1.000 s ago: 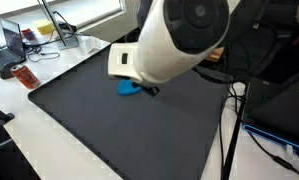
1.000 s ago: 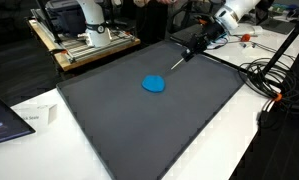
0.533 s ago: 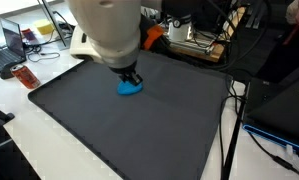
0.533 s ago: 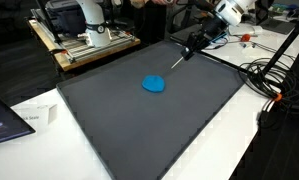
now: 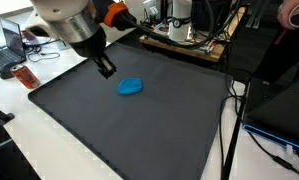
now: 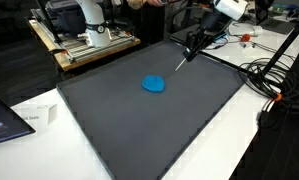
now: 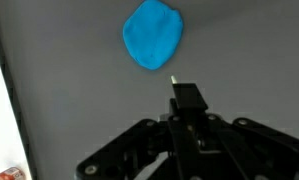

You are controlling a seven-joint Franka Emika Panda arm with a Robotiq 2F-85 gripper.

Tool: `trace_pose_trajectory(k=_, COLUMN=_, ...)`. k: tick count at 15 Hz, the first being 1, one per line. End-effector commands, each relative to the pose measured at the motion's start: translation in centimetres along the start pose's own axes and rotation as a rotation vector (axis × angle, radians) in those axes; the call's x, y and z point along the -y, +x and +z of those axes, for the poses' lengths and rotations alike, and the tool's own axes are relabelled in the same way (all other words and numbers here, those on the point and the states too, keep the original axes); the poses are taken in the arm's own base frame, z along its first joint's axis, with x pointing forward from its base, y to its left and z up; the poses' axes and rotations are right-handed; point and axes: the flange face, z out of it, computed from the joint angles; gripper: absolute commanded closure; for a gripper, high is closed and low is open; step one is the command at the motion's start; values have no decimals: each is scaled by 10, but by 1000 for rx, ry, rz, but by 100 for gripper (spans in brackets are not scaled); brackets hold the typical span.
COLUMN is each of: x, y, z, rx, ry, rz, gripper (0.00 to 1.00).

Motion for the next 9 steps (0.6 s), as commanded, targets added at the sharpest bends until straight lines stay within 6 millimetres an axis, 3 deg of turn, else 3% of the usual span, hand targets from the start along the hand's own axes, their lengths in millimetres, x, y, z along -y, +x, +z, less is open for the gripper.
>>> trace_pose_trajectory(k=1, x=-25, y=6, z=-11, rx=1, ry=105, rz=-15, gripper=97)
trace_pose_trajectory(k=9, x=-98, y=27, z=-7, rx=31, ry=278, rz=23, gripper=97)
